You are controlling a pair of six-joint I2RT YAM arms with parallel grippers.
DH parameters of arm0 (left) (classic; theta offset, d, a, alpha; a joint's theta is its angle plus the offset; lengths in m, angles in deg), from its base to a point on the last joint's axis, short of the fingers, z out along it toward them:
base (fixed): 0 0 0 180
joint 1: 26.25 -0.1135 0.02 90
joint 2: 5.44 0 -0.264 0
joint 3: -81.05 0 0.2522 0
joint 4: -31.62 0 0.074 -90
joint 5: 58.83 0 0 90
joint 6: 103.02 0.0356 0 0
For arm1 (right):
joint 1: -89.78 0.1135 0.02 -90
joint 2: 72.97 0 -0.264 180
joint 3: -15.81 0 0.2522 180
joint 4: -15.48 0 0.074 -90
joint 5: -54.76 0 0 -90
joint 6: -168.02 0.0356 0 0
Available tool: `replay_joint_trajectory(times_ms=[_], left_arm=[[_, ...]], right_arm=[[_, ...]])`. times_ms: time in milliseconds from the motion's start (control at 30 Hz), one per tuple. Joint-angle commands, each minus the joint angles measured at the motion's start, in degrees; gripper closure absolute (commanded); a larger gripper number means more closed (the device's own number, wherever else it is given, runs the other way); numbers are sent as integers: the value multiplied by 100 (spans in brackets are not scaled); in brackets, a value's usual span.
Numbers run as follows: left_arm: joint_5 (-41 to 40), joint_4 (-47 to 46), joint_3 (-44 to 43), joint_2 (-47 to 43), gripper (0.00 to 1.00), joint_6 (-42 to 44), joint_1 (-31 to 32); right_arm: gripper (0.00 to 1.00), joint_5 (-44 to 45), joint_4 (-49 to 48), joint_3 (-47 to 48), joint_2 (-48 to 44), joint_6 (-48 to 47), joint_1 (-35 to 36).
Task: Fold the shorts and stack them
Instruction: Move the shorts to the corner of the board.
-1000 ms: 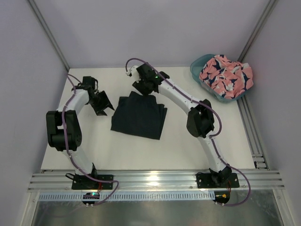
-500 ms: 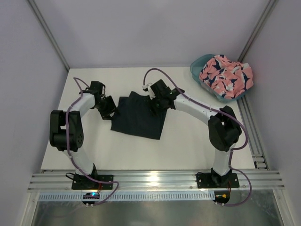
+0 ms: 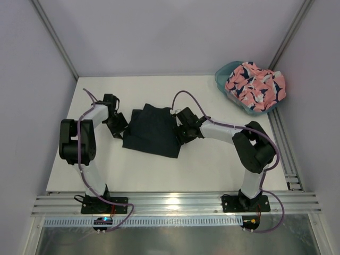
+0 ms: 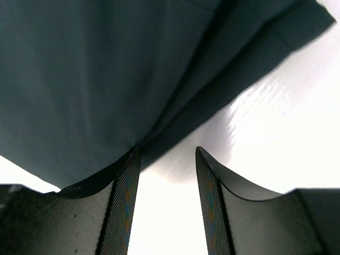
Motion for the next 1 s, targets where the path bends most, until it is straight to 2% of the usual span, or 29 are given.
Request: replay_joint_trajectory(times_ms=[0,133,267,367,500,633,733,967], left_arm=[[137,-29,-100,-299,50,112,-112],[850,-232,-440,-529,47,392,-7],[1167,-30,-1056,-231,47,945,196],[694,277,-1591,-29,48,1690,511],[912,112,-1778,129,48,2133,837],[1544,-223,-1954,472,51,2133,899],[2396,-389,-2174,754,53,2090,917],[1862,-188,-2631,1474,53,1642,829]], right_arm=[[51,150,-476,-184,-378,171,4],[51,123,-274,-9,-527,92,4],[51,97,41,194,-694,30,4],[51,62,156,203,-878,48,13],[51,-9,244,168,-1134,74,4],[51,176,438,282,-1406,13,4],[51,176,508,326,-1635,-49,4],[51,176,578,308,-1837,-119,4]])
